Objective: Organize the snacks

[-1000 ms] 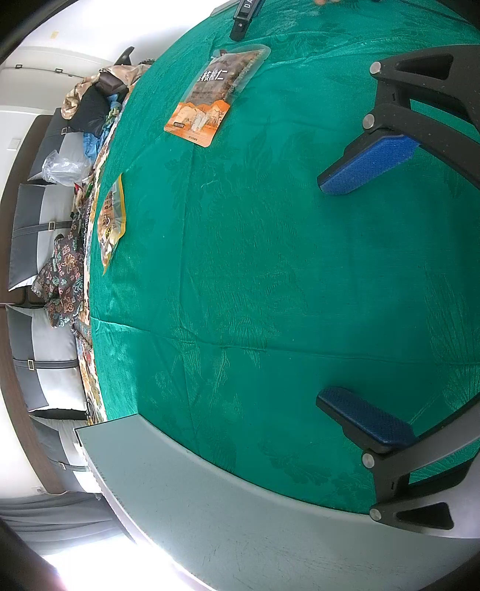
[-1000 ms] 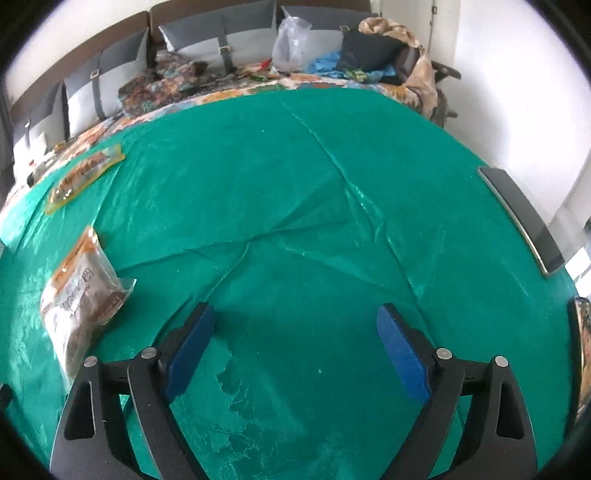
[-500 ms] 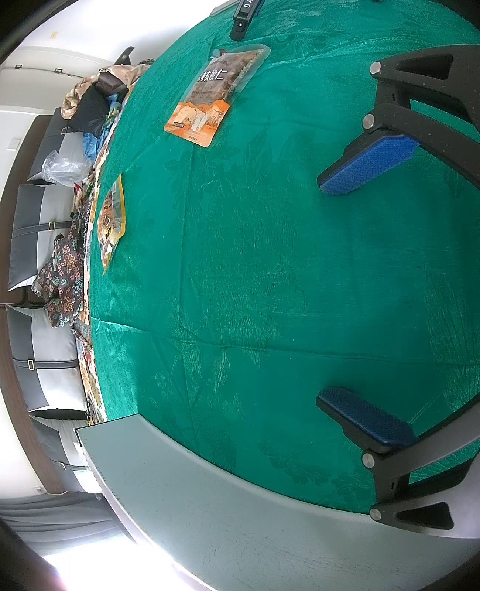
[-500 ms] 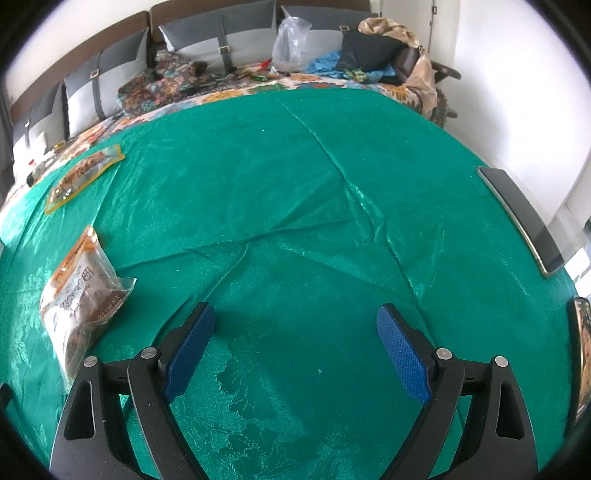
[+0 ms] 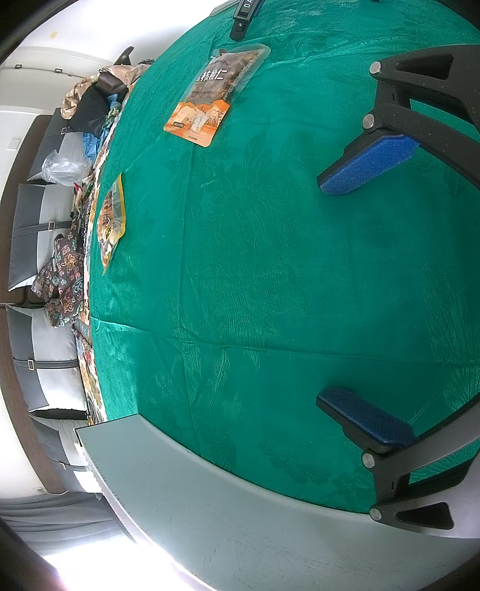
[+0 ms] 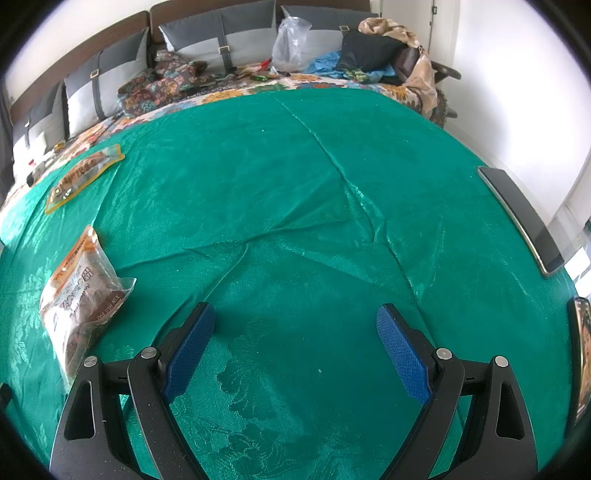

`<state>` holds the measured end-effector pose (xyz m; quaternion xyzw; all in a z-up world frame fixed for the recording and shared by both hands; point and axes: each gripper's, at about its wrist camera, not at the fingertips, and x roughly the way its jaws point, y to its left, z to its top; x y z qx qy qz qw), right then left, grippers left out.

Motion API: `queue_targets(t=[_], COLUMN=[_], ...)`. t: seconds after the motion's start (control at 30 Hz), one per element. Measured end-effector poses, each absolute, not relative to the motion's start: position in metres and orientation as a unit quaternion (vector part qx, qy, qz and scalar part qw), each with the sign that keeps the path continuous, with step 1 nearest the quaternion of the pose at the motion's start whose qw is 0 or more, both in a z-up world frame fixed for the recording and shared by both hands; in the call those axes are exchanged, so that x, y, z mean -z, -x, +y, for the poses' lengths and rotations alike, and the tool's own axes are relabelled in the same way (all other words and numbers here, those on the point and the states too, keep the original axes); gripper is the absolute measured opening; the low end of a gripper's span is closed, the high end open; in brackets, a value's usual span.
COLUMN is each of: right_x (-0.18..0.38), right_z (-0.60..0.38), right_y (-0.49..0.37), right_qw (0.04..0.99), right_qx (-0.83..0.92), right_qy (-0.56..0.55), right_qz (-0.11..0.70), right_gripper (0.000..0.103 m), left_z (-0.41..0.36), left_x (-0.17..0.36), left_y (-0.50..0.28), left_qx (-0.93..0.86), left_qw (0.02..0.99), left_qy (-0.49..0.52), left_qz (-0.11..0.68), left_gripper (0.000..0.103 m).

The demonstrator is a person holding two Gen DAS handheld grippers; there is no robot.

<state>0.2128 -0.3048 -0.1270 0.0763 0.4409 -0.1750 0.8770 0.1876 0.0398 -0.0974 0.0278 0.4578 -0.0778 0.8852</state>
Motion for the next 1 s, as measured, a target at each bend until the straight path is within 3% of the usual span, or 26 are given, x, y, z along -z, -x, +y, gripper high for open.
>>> queue_targets(t=[1.0], right_x=[0.1262], right_z=[-0.3036], right_y=[-0.2118], right_qw=[0.877], right_qx=[0.175], right_qy=[-0.076], right_qz=[0.441], right_gripper=[0.092], left_z=[0.0396], left_x=[0.0975], left_y=[-0.1879], left_qx=[0.078], left_qw=[0.885], left_qy=[-0.028], left_qz=[0.458], left_gripper=[0.103])
